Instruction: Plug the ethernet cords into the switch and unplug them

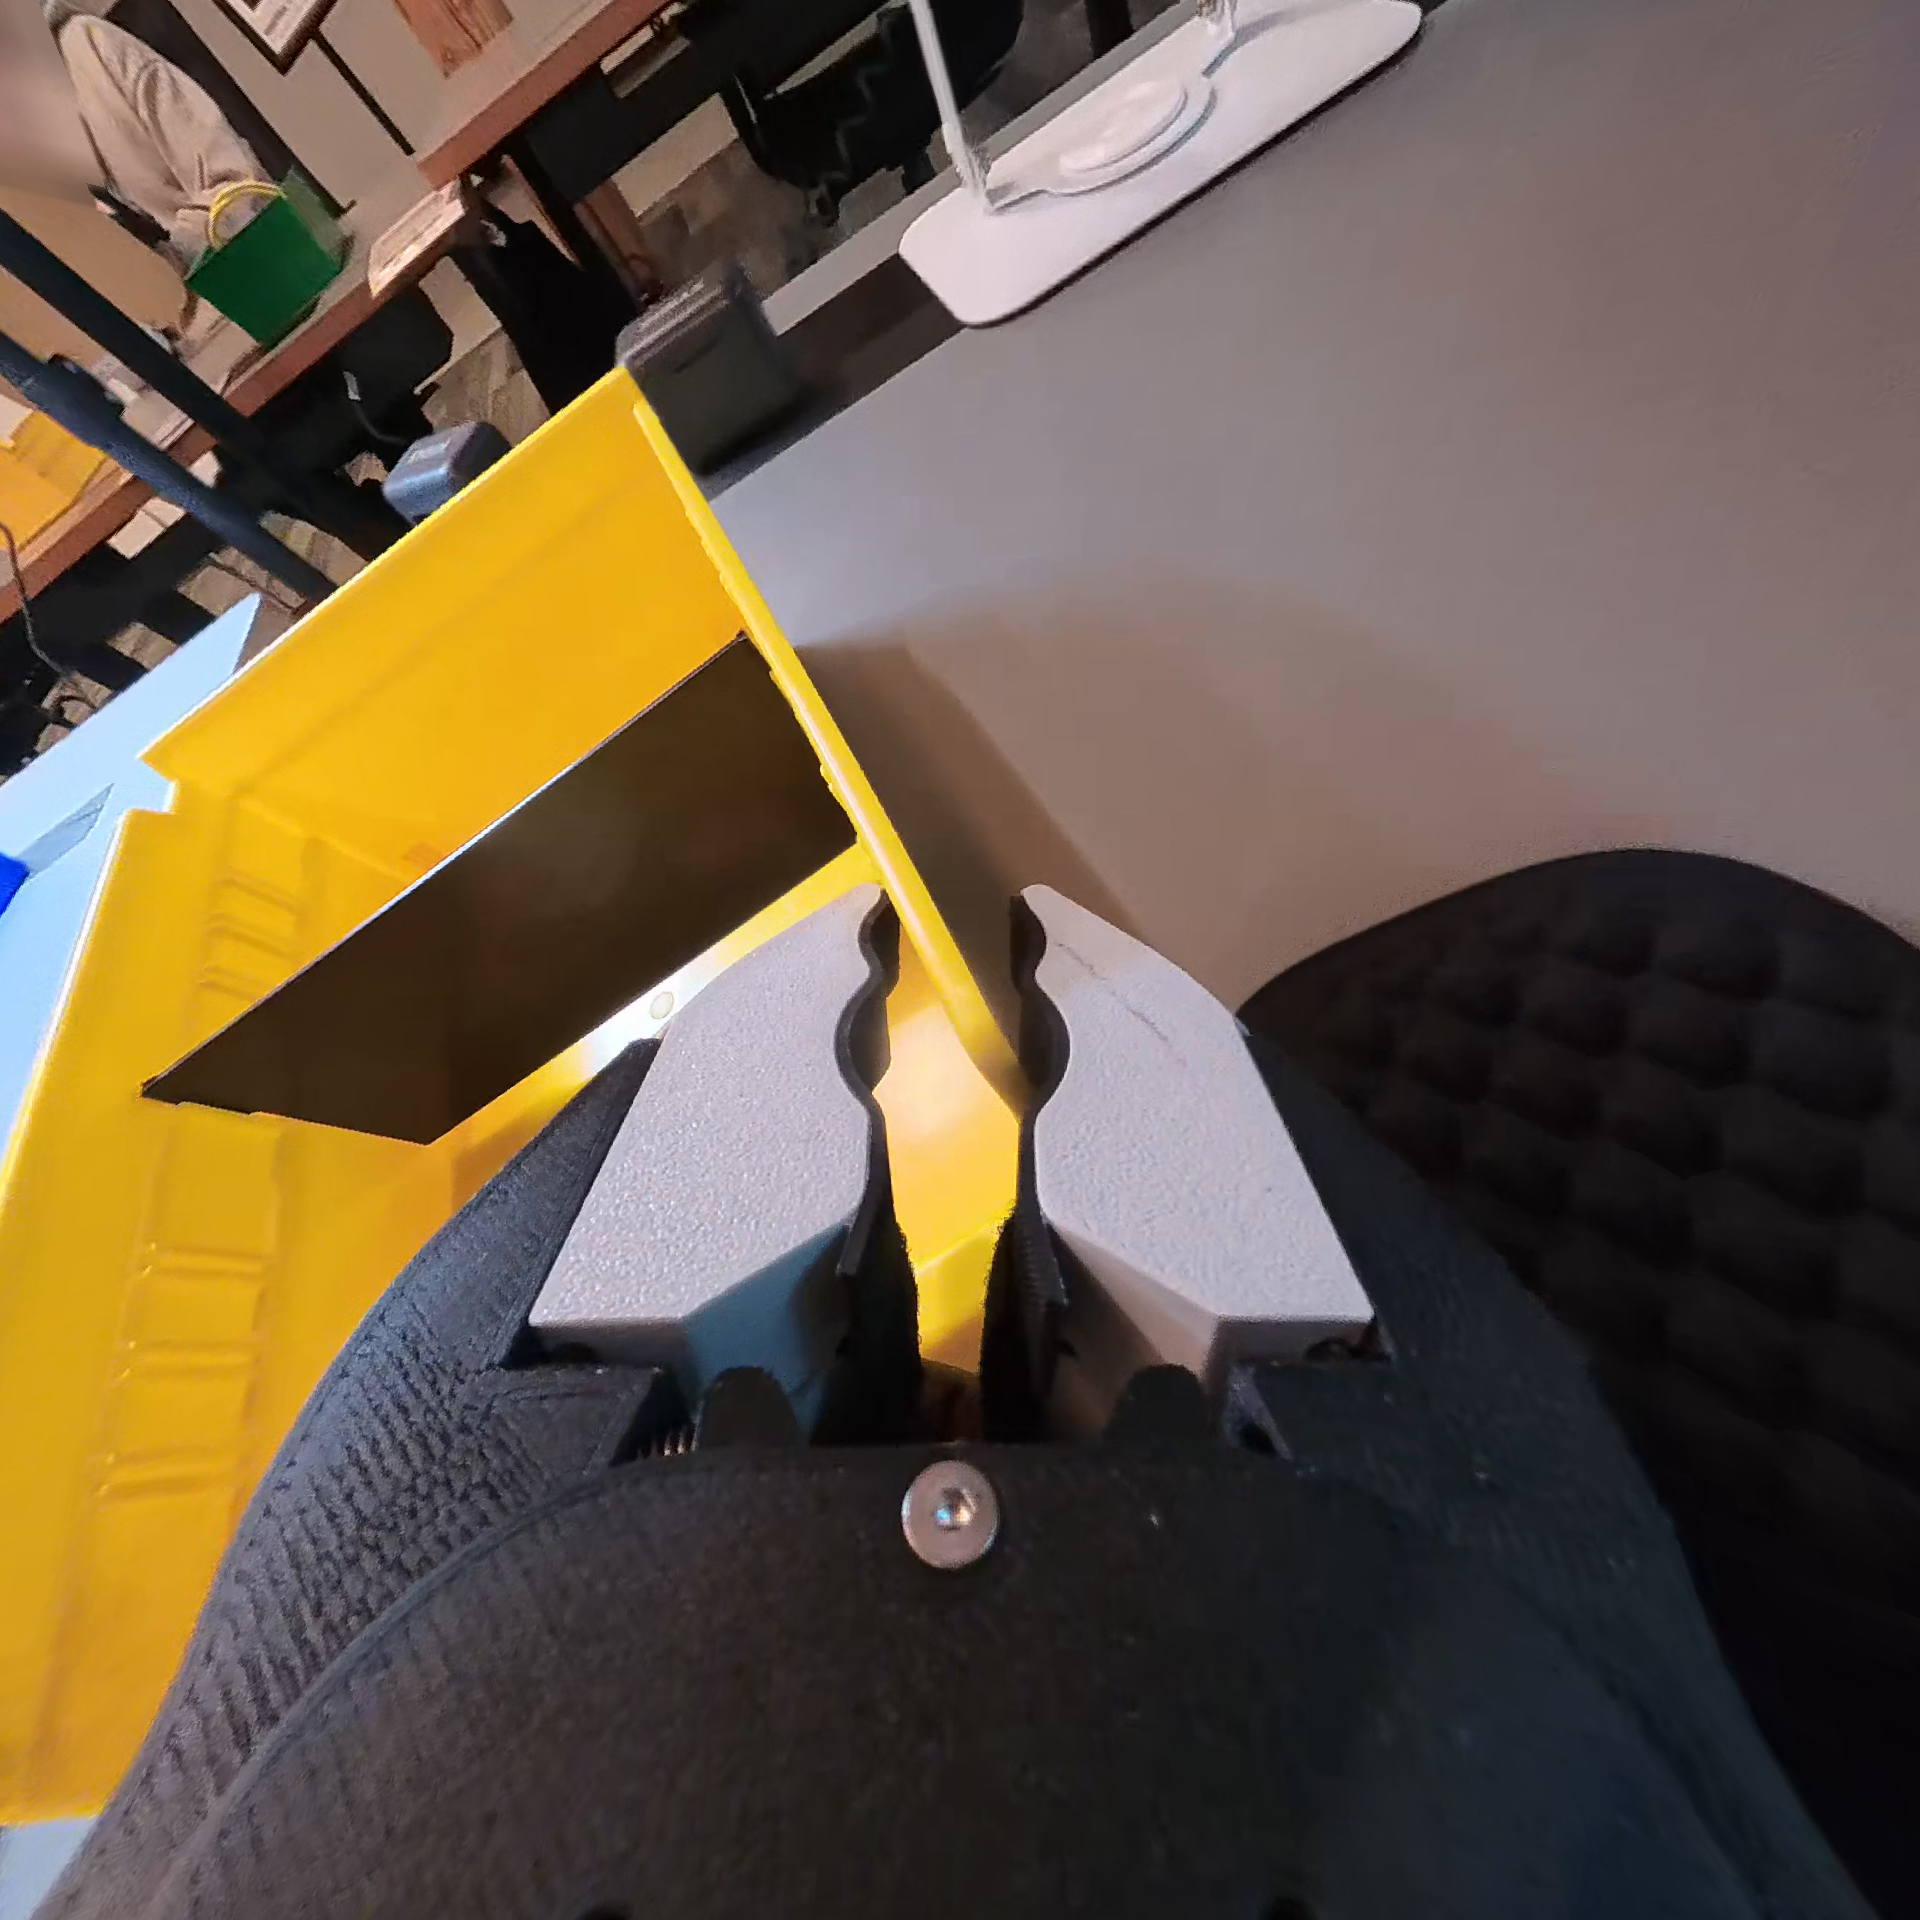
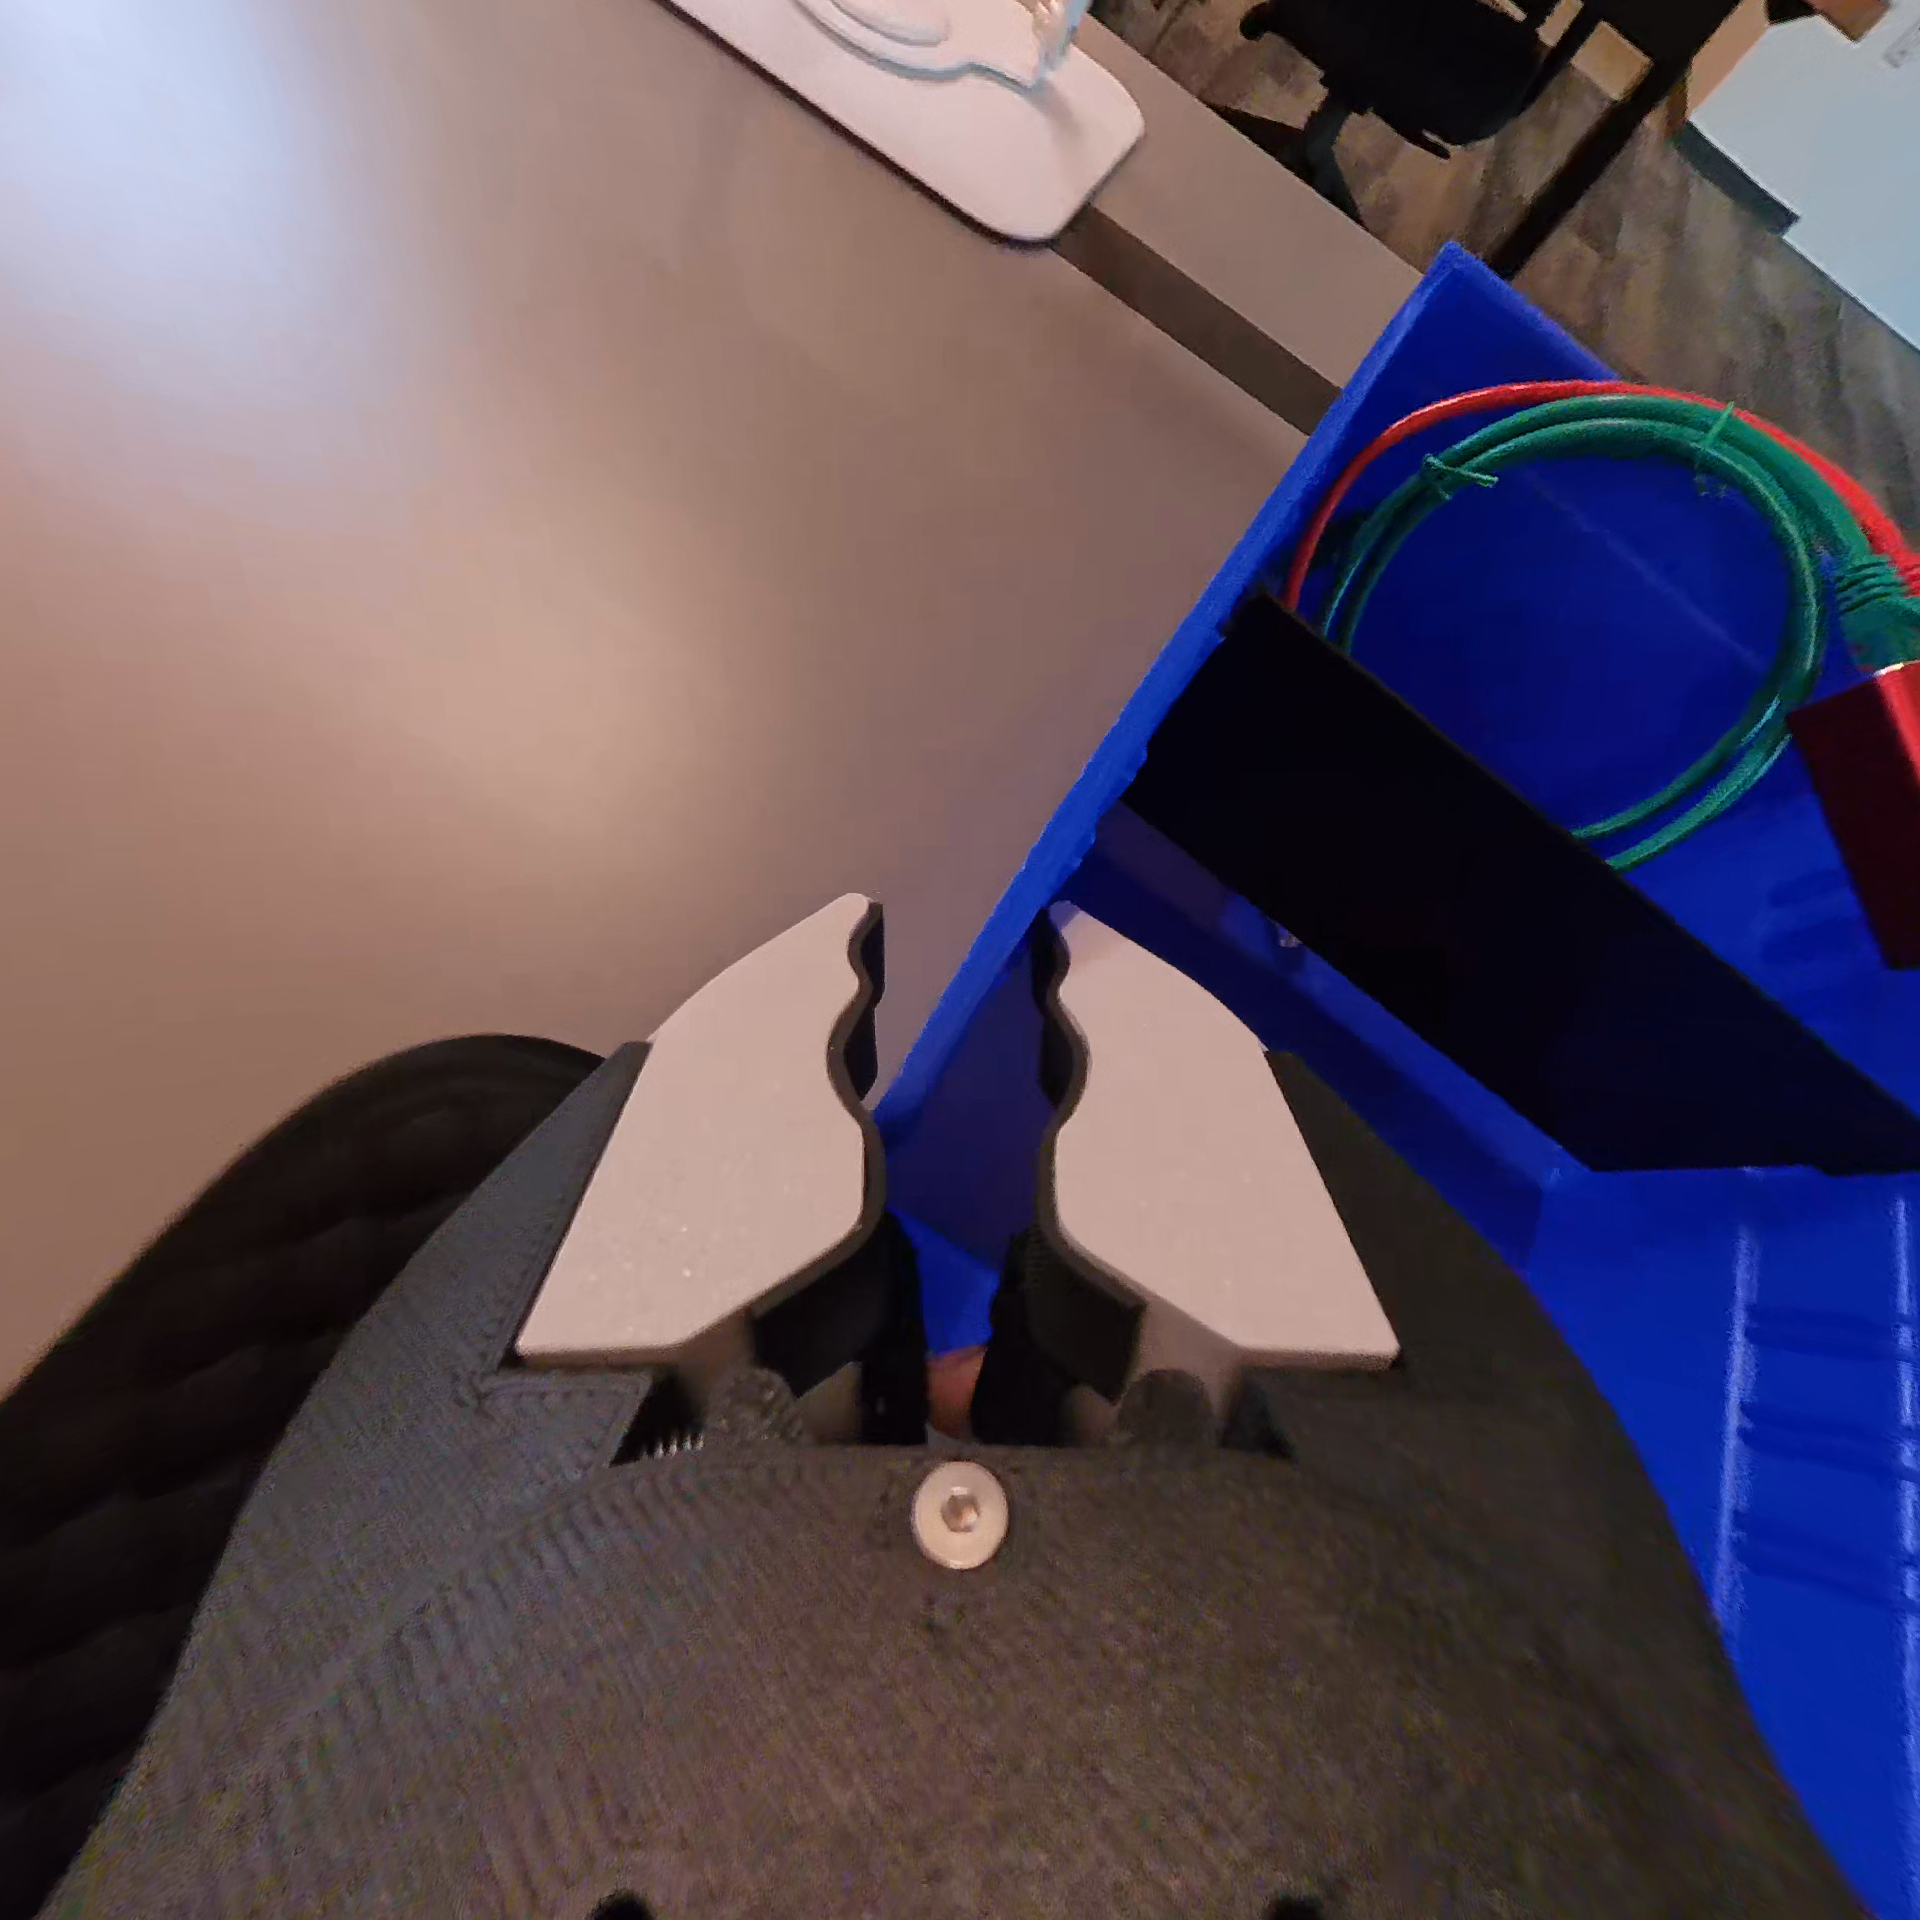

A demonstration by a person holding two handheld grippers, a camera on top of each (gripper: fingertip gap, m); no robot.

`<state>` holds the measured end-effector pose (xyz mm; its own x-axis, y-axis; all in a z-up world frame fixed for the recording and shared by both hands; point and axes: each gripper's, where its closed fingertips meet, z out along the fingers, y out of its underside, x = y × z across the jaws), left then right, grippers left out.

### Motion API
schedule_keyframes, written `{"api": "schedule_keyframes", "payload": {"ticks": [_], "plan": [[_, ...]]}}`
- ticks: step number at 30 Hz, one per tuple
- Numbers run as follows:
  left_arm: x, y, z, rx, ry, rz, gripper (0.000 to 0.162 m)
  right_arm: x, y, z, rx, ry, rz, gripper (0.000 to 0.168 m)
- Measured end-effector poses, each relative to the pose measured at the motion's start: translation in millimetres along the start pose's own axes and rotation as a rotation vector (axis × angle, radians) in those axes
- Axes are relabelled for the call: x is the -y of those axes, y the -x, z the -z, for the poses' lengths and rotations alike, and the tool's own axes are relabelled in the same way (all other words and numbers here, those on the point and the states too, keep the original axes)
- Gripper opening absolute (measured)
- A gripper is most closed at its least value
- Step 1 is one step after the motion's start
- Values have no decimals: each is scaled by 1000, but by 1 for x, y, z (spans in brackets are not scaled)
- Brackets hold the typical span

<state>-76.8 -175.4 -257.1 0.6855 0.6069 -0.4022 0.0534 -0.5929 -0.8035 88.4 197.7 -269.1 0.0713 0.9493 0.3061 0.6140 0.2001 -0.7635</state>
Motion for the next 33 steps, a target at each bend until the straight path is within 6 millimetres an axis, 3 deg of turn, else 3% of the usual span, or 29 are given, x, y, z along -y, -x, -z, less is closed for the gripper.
{"api": "schedule_keyframes", "payload": {"ticks": [5,12,24,28,33], "plan": [[11,-8,-13,-36,-7,-7,21,19,30,-7,111,-69,-45,32],[17,-6,-23,20,-11,25,16,41,71,-15,190,-76,39,33],[17,-4,-24,24,-63,117,15,88,165,-27,364,-122,141,36],[11,10,-23,127,-43,96,7,101,193,-28,414,-145,176,36],[10,13,-22,91,-75,198,6,114,222,-30,470,-170,218,37]]}}
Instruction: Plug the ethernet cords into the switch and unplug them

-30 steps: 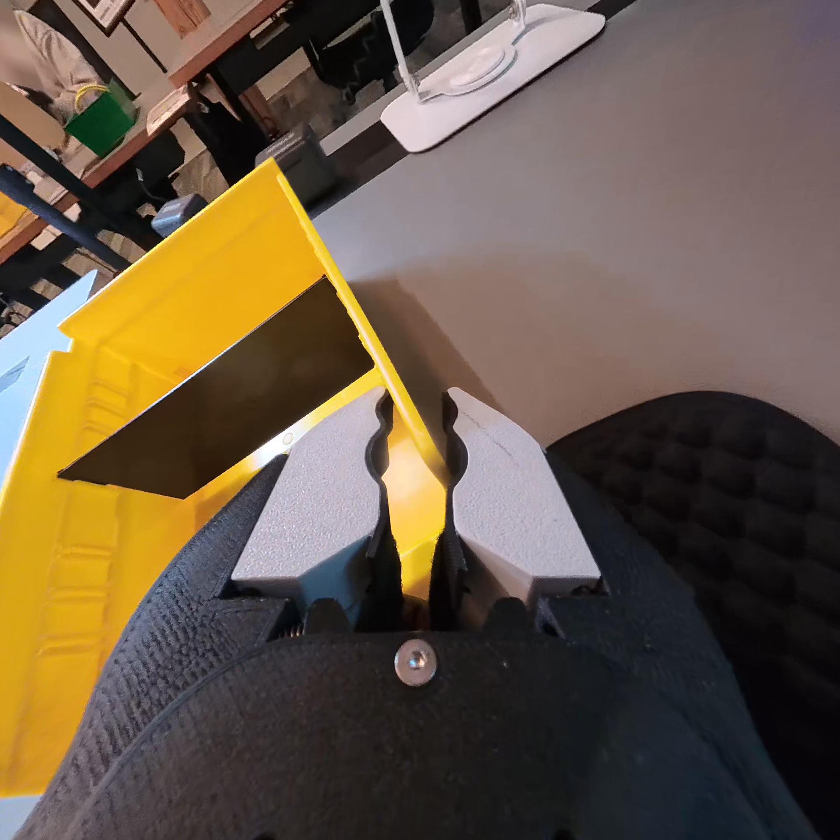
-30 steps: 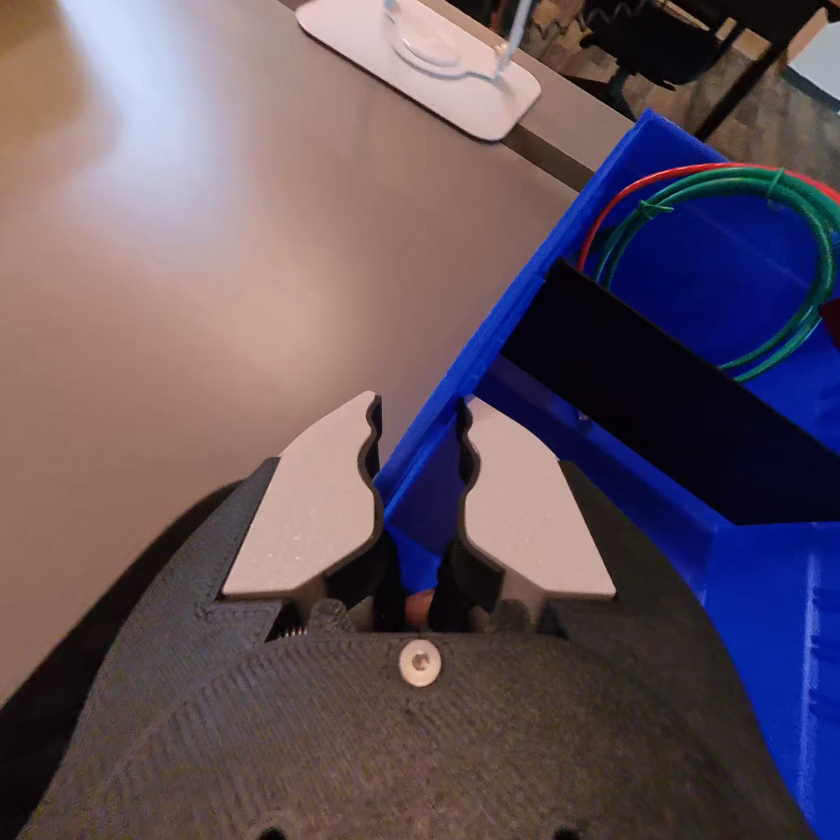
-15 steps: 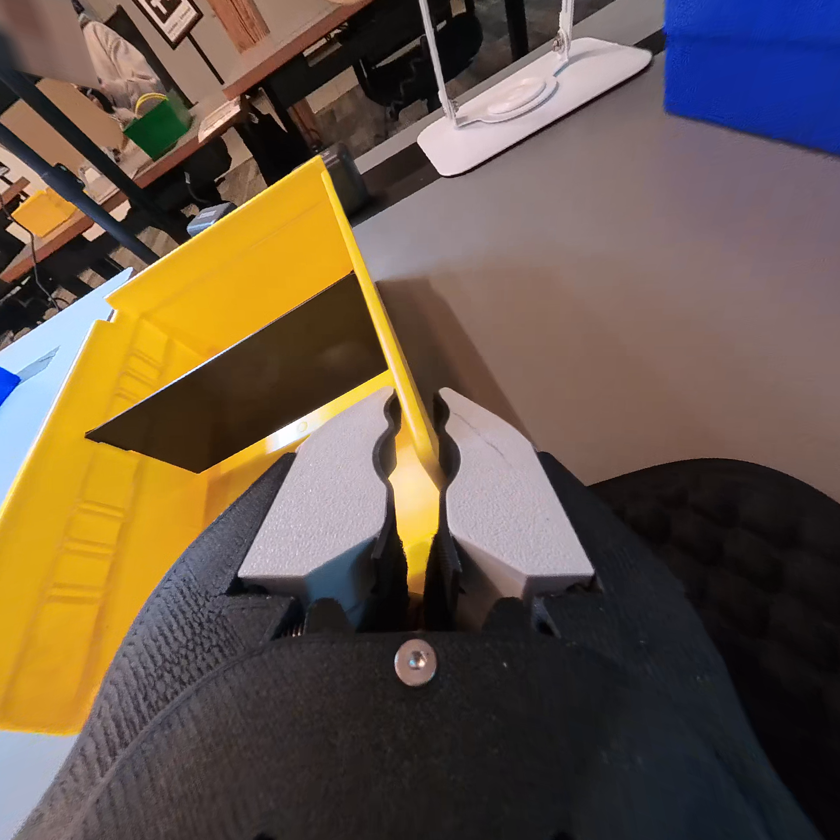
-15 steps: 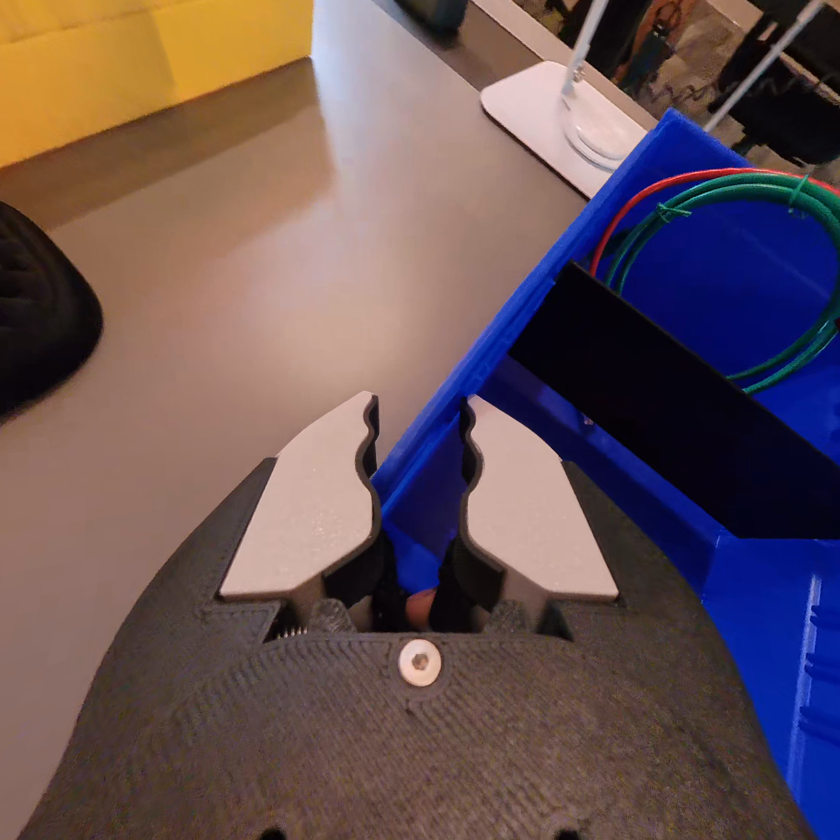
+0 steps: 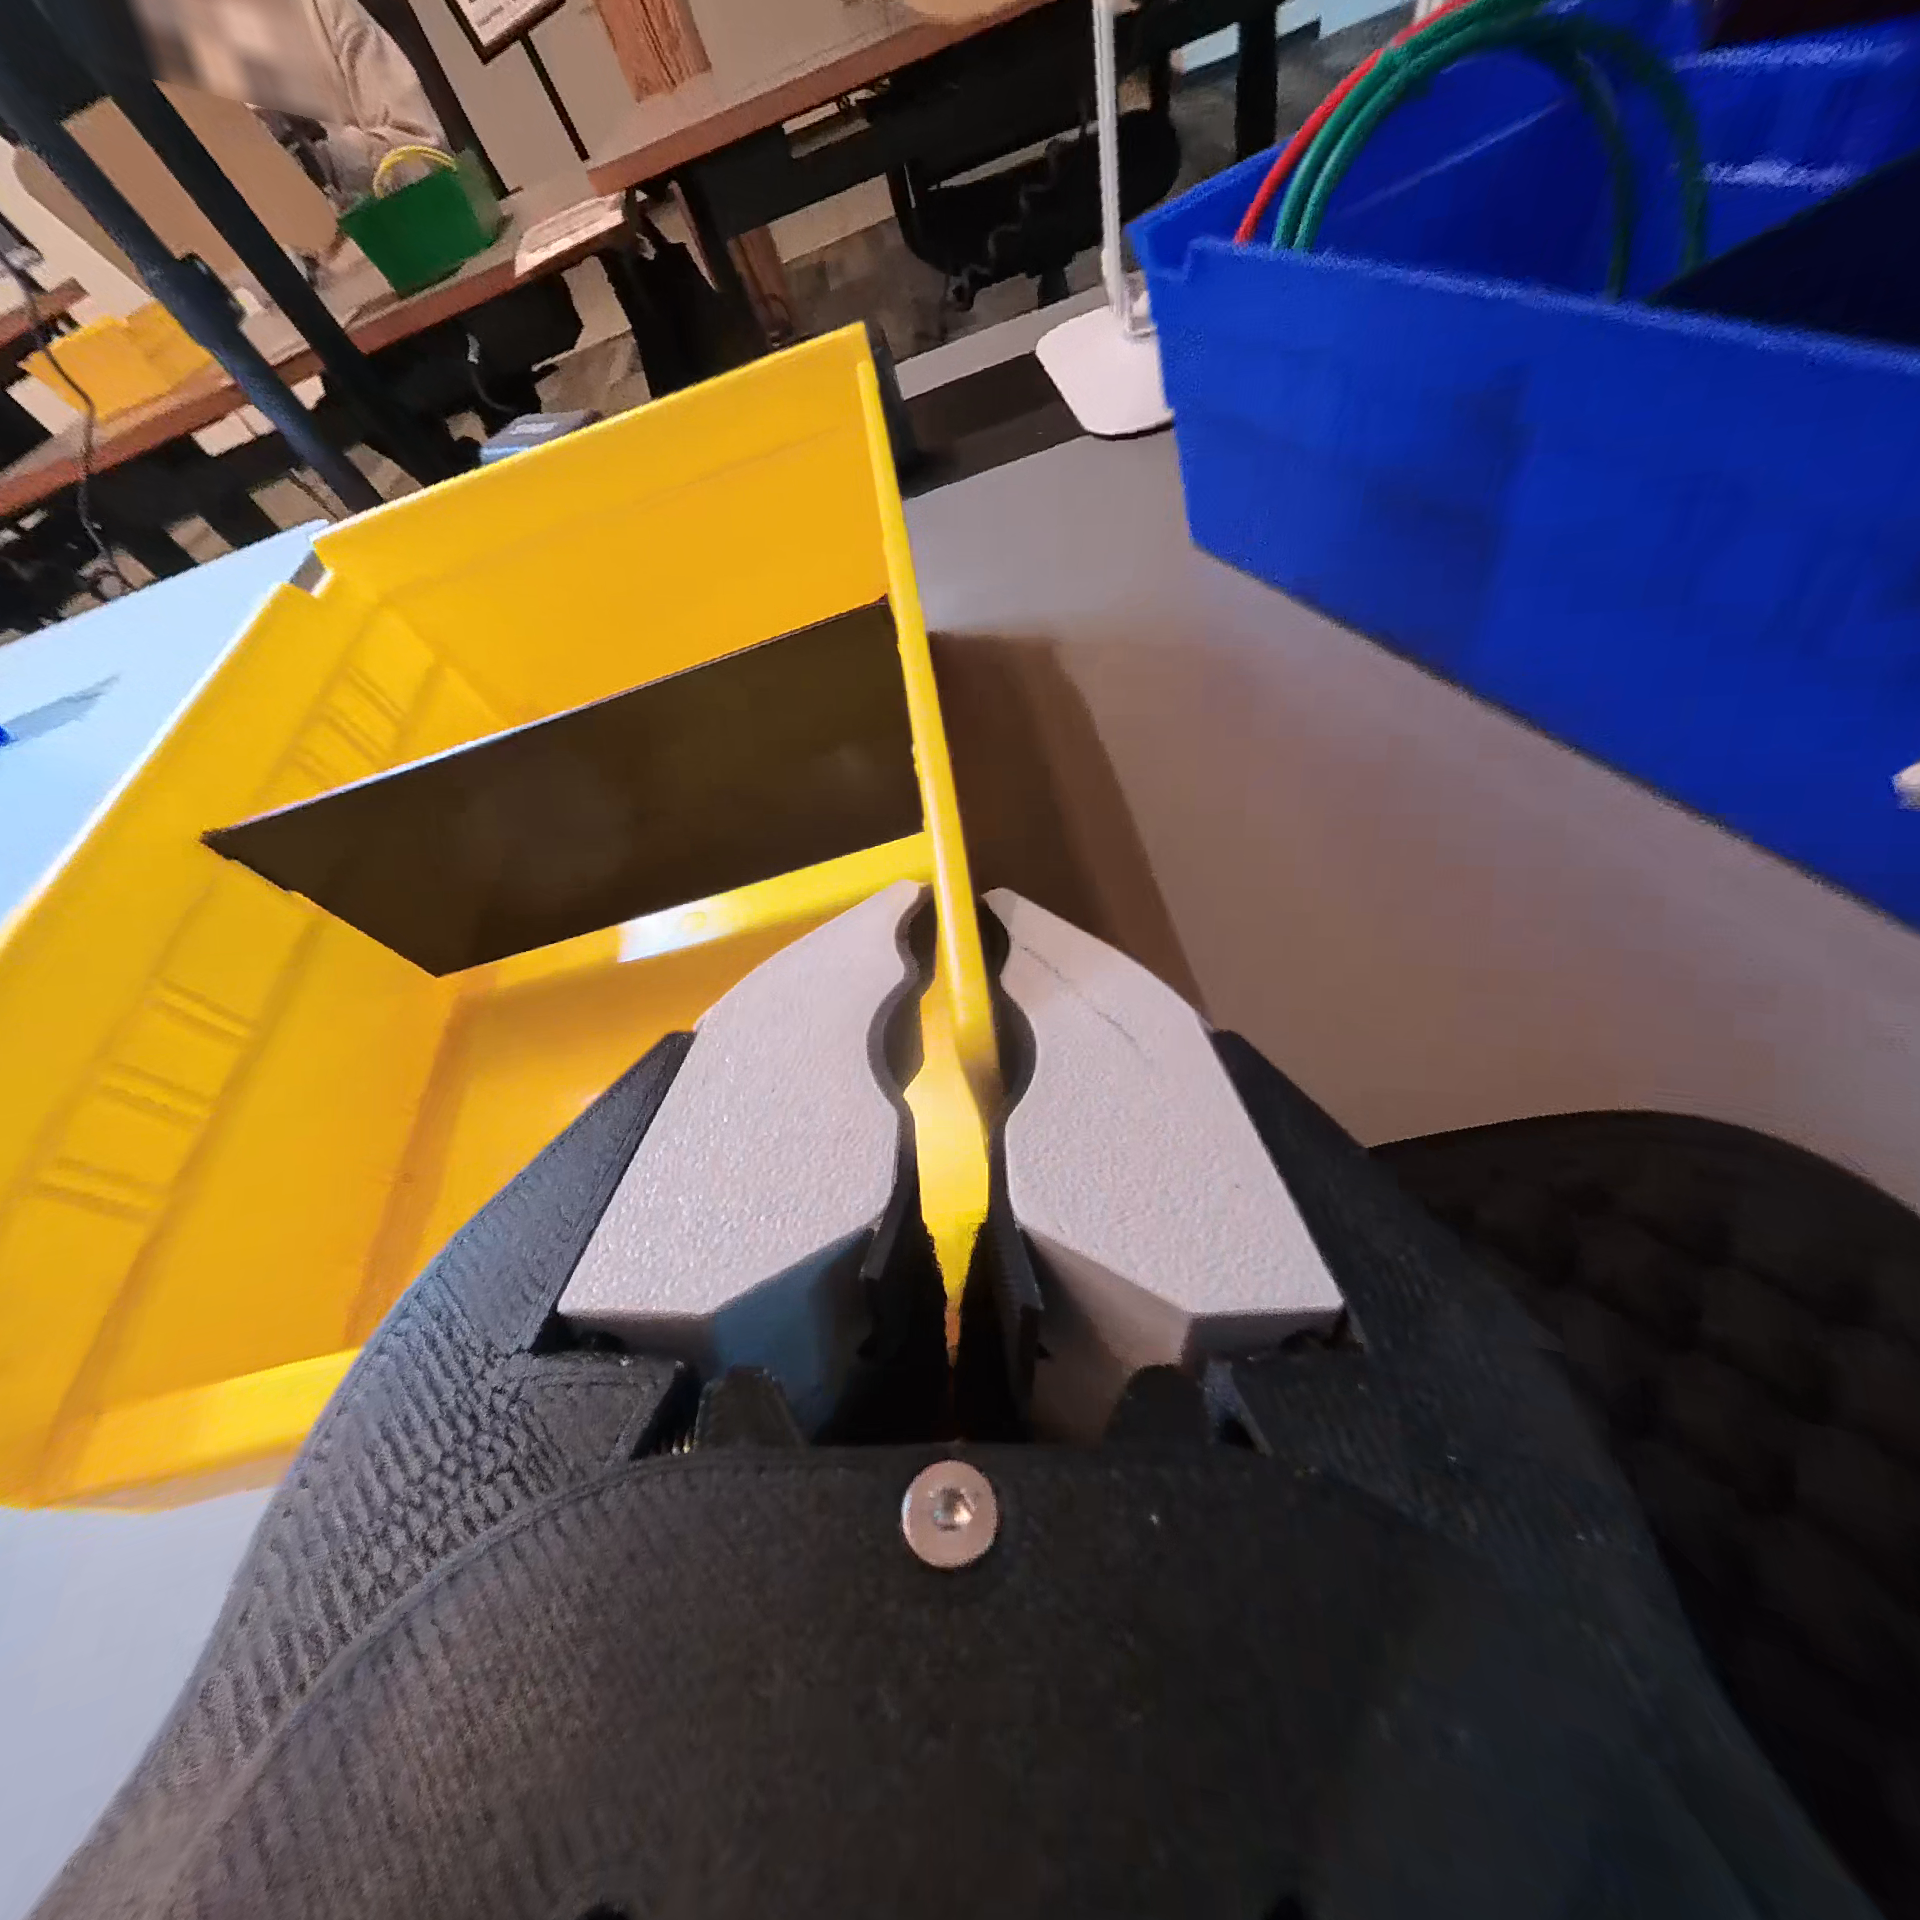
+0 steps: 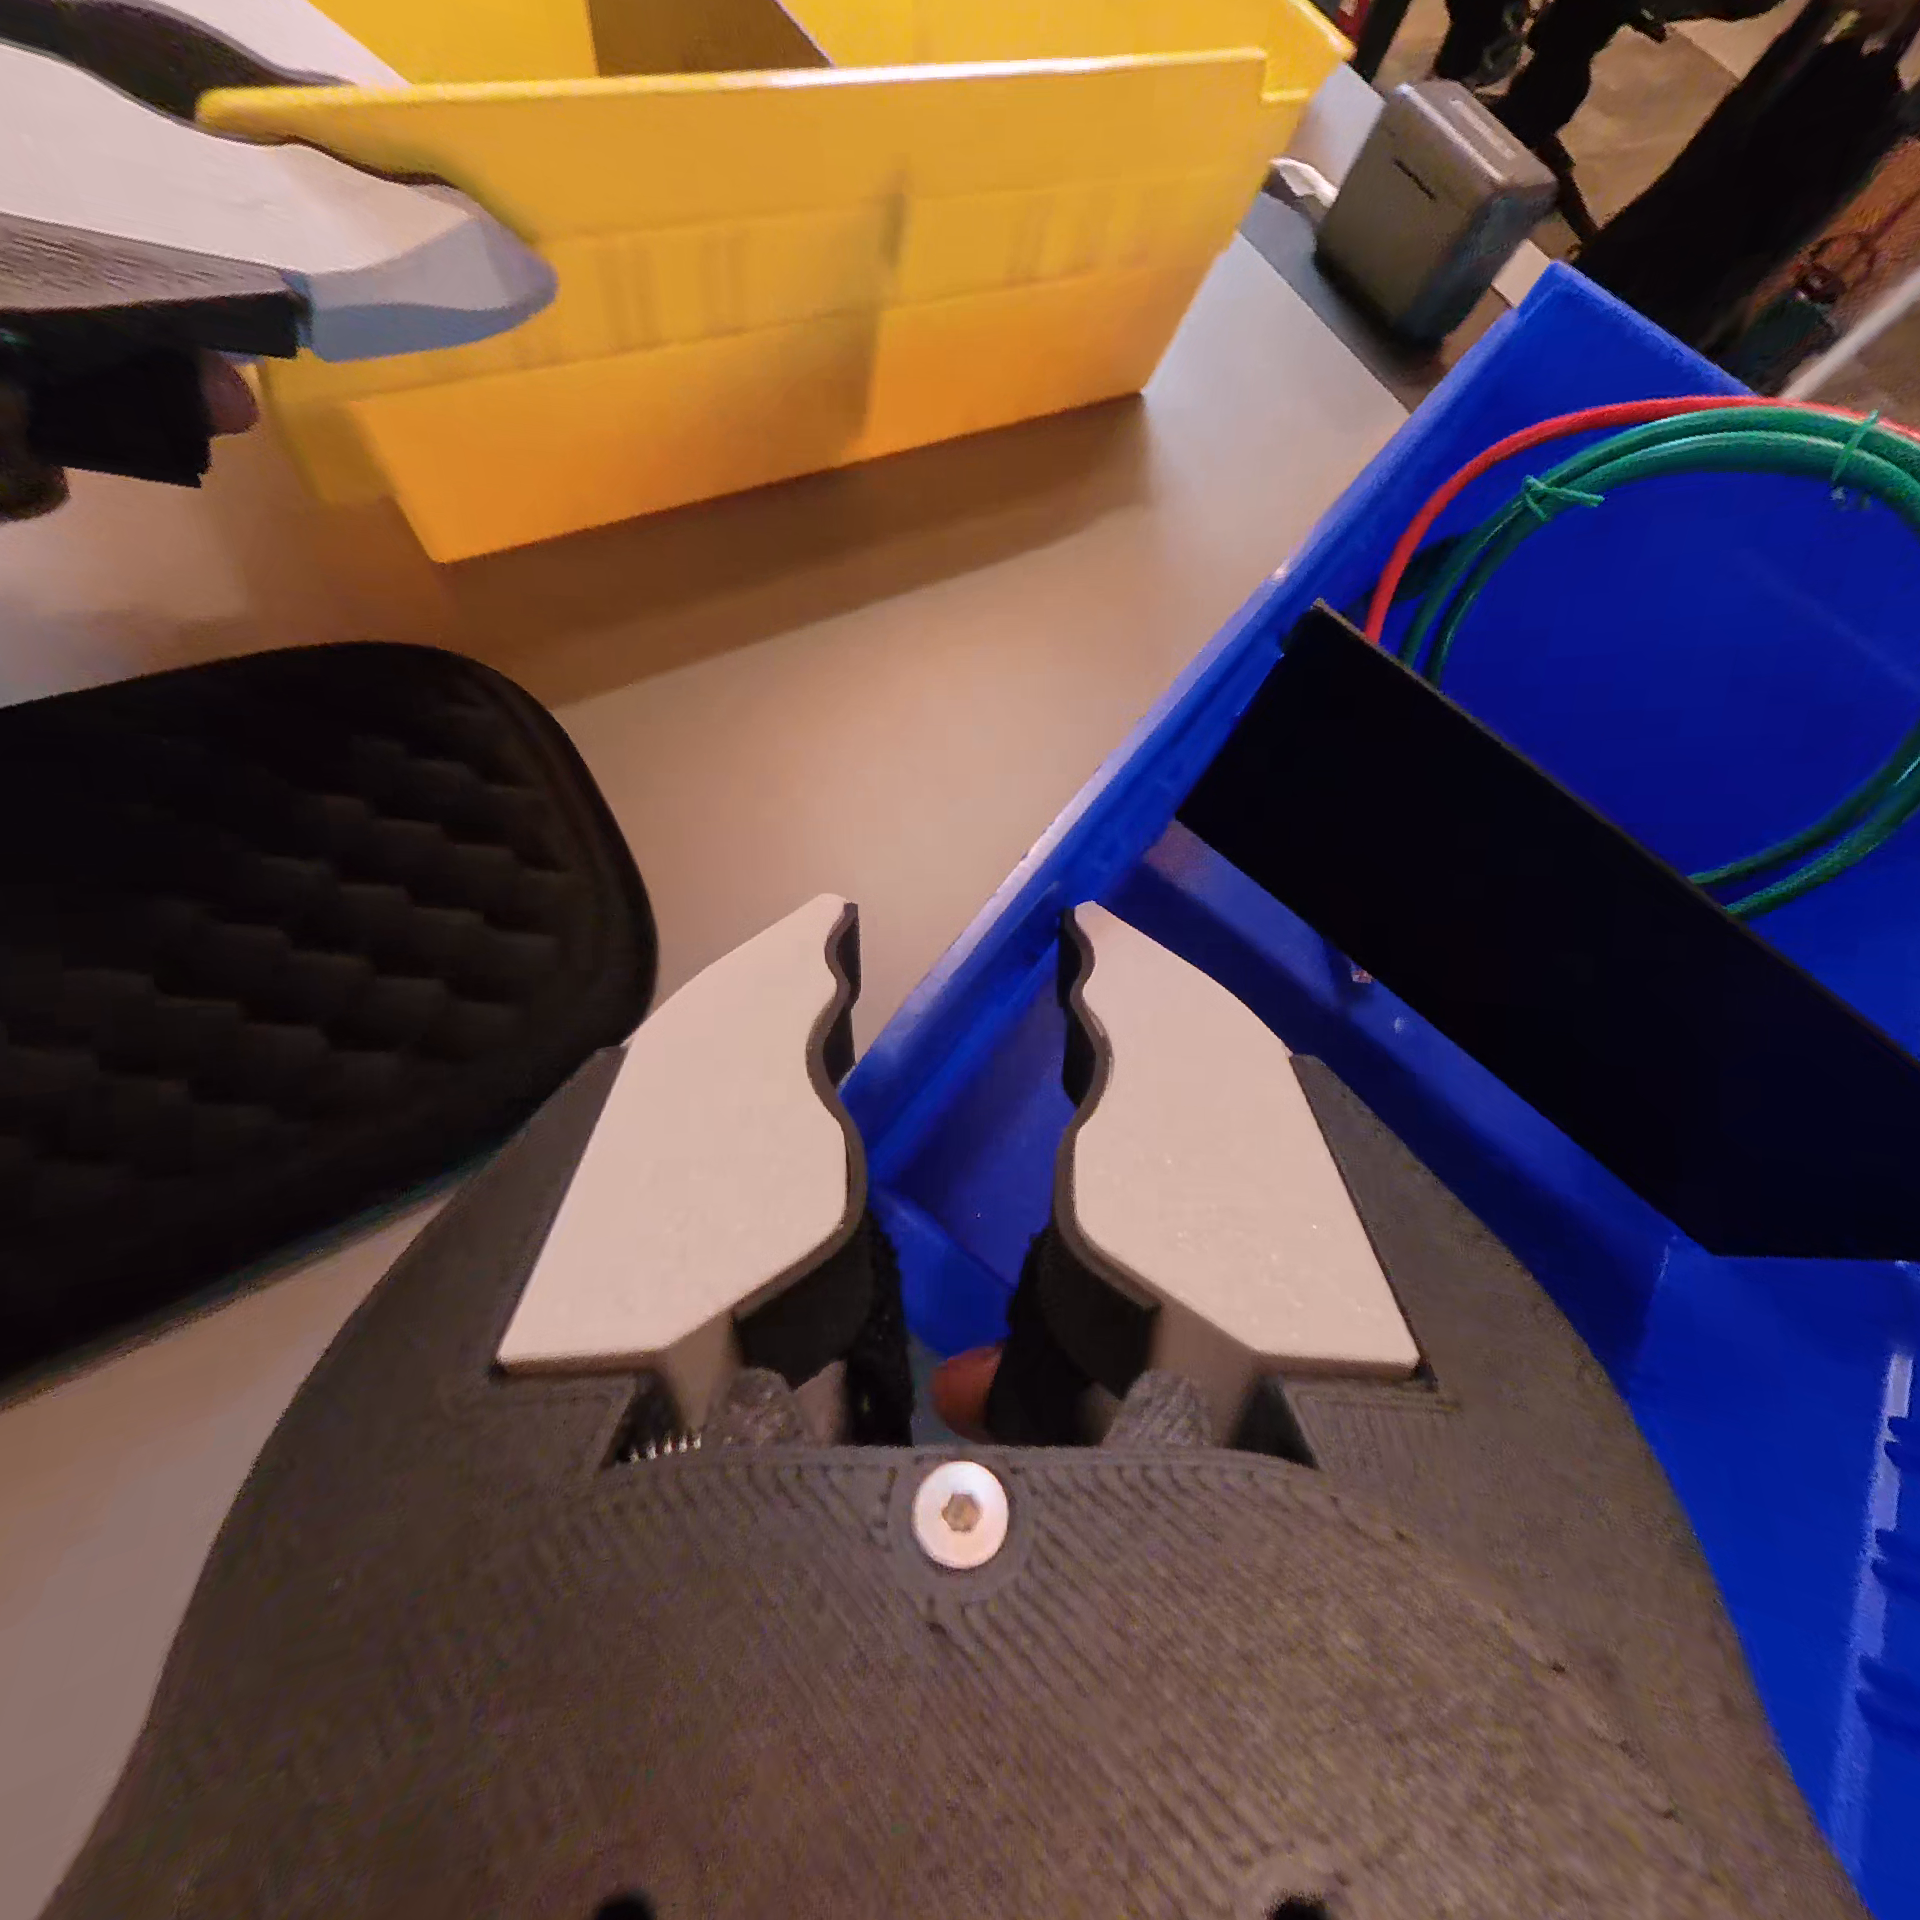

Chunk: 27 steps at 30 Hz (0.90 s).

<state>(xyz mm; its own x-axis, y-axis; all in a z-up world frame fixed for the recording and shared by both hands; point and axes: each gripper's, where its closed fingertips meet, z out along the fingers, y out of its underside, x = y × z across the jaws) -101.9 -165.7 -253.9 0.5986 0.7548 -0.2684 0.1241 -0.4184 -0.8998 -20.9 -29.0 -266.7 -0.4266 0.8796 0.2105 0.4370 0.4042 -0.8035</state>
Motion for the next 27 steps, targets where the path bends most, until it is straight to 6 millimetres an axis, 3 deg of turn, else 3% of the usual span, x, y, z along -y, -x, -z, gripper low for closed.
{"api": "schedule_keyframes", "payload": {"ticks": [2,5,8,11,14,17,20,22,25,27], "plan": [[0,-1,1,-23,-17,45,7,6,7,-6,18,-3,18,37],[4,-6,6,-113,-46,99,25,15,16,-15,40,-12,34,37],[16,2,19,-161,-105,134,33,22,24,-22,60,-21,47,37],[34,33,38,-118,-219,123,36,29,32,-28,78,-31,57,37],[39,96,53,83,-287,72,35,34,38,-34,96,-36,71,37],[8,156,51,223,-167,72,44,39,41,-39,105,-37,87,37],[-29,189,39,220,-57,140,58,42,43,-44,108,-30,105,38],[-50,199,30,198,15,148,65,44,44,-46,111,-29,115,39],[-66,194,13,74,53,216,62,46,46,-49,125,-35,128,41],[-71,196,9,60,54,244,27,48,47,-51,139,-50,121,43]]}}
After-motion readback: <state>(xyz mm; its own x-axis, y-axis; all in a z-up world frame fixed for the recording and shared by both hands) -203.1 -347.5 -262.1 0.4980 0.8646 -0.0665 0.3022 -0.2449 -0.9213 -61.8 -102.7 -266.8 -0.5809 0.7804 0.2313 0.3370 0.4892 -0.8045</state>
